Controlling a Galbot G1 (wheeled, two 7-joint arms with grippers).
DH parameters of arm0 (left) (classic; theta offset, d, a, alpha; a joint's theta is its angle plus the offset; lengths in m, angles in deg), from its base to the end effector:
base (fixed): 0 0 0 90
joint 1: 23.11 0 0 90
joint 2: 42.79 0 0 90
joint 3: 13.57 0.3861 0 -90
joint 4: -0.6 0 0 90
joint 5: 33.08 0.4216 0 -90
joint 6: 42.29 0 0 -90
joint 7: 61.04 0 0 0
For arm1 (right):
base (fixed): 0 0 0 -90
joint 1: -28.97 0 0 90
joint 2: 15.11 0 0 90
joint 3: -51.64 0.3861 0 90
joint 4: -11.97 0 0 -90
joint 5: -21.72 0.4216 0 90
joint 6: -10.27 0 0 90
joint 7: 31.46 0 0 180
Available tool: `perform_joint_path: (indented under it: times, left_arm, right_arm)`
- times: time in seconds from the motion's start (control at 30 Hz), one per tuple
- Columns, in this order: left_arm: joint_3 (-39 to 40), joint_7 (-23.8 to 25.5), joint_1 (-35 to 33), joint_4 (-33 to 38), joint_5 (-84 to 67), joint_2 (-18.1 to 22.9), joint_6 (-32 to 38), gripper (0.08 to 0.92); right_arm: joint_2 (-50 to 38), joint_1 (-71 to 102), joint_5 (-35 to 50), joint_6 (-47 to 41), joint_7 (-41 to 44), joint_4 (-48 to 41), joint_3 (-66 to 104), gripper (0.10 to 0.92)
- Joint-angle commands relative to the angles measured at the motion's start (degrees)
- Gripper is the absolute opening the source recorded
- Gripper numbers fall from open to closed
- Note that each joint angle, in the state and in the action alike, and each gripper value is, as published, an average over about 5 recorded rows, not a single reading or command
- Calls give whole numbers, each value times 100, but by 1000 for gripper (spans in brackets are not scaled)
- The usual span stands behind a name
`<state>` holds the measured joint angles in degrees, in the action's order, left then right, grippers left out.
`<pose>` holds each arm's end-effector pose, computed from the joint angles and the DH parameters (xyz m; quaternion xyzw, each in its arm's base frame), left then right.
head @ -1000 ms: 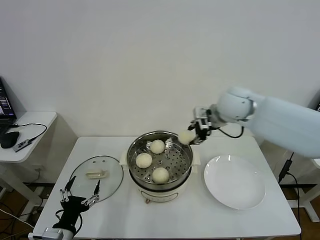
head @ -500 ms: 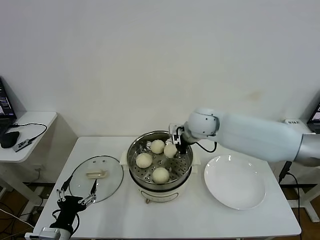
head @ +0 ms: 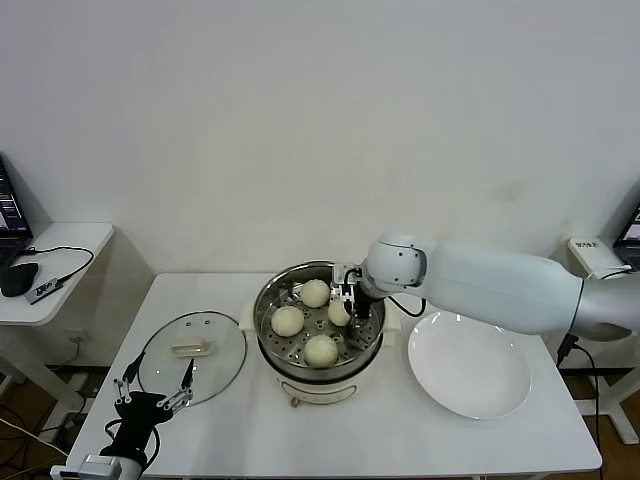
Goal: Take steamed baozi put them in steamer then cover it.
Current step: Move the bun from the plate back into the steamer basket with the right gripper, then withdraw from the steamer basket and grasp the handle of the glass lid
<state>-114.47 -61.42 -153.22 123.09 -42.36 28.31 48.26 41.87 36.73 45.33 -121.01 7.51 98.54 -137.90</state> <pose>0.1838 0.1153 -0.3238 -0.0144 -0.9931 -0.1073 0.0461 0.5564 0.1238 -0.1462 0.4774 -0.6092 0.5406 0.3298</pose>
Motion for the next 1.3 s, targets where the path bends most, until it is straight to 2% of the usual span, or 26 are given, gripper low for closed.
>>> perform_joint_path:
  times: [0.03,0.2,0.47,0.7,0.8,0.97,1.13,1.3]
  left_arm:
    - [2,0,3,9,4,1,-2,823]
    - [10,0,11,17,2,0,-3,823]
    - [20,6,44,-29,-29,-29,-6,823]
    - [73,7,74,-40,-29,-32,-1,823]
    - [77,7,78,-40,-27,-34,1,823]
    - [72,-3,118,-106,-28,-31,30,823]
    - [82,-31,155,-254,-21,-30,114,823]
    - [134,-77,195,-315,-22,15,157,823]
  right_arm:
    - [-46,21,-48,-43,-71,68,146,719]
    - [-254,-69,20,-41,-57,333,445,815]
    - [-843,-182,201,-34,-161,999,832,823]
    - [-1489,725,487,161,-1608,1493,1777,823]
    - [-1813,1586,476,559,-2589,1664,2416,823]
    - [-2208,3295,164,1956,-3969,1798,3697,823]
    - [-2165,5425,11,2902,-4361,2001,5722,823]
    - [-1394,7644,-409,3665,-4110,2135,8170,823]
